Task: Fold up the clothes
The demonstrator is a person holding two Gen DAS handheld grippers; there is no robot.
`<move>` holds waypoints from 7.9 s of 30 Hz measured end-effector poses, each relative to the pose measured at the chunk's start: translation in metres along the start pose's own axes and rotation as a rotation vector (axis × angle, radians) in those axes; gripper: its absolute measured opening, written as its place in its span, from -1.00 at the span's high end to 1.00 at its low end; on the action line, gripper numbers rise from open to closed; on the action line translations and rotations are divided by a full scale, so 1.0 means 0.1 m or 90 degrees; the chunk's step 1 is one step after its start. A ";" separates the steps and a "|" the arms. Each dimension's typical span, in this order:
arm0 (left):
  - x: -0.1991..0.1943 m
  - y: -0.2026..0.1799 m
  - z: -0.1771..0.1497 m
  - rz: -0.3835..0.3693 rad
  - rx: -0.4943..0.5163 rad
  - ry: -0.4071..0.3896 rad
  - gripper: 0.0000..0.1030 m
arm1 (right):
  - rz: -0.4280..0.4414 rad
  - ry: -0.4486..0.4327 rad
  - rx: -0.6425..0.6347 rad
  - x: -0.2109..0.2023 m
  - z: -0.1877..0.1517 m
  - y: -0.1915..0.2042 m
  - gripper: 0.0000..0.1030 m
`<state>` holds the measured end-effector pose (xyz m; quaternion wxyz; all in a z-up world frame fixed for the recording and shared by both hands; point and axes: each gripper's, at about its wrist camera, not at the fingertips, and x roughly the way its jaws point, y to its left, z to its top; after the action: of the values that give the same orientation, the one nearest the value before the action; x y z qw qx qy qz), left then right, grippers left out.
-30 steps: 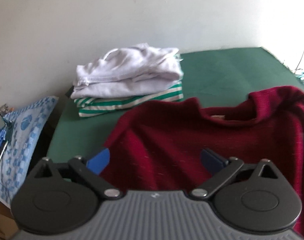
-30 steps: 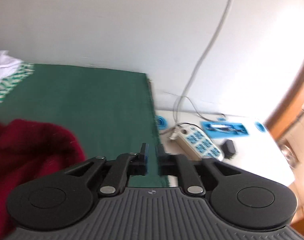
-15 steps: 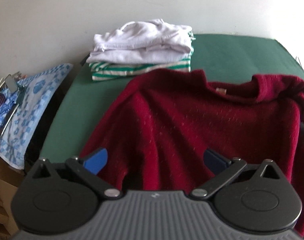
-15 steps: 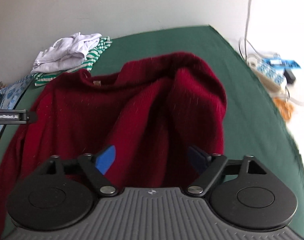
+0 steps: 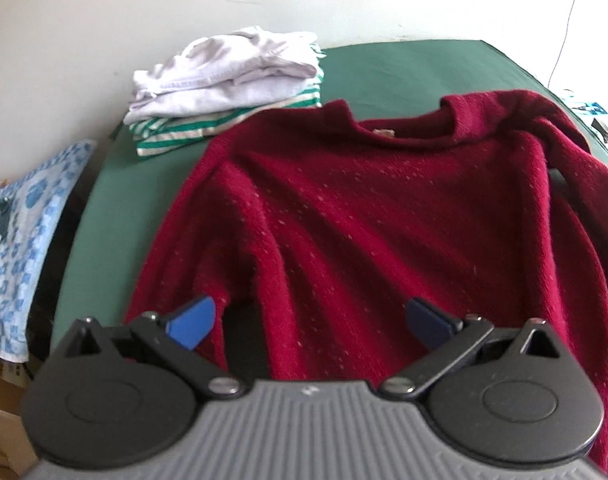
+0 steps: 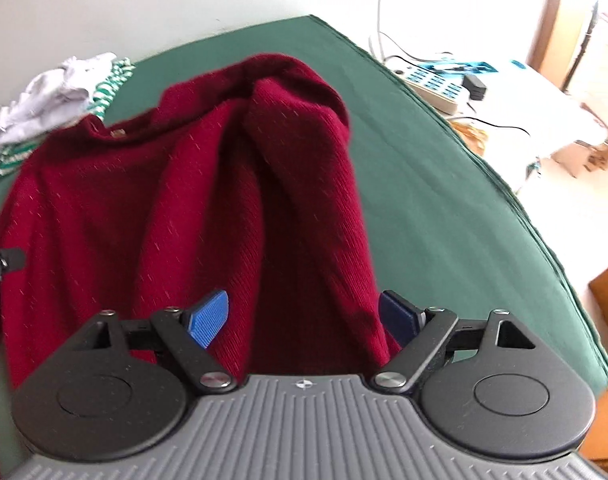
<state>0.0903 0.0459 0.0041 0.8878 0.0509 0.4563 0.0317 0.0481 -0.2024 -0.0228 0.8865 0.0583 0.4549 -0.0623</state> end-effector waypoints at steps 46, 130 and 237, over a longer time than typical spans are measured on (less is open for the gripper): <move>-0.77 -0.49 -1.77 -0.023 -0.095 0.102 -0.99 | 0.251 0.055 -0.131 0.05 -0.37 -1.05 -0.22; -0.69 0.00 -1.35 -0.159 0.086 -0.017 0.30 | 0.211 0.019 -0.106 -0.17 -0.55 -0.17 0.20; 0.40 -0.44 -0.26 0.001 0.011 -0.059 -0.99 | 0.113 -0.131 -0.285 2.27 2.46 0.00 0.27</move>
<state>0.0928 0.0078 -0.0481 0.9074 0.0603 0.4151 0.0257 0.3760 -0.2545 -0.0657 0.9209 -0.1065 0.3576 0.1127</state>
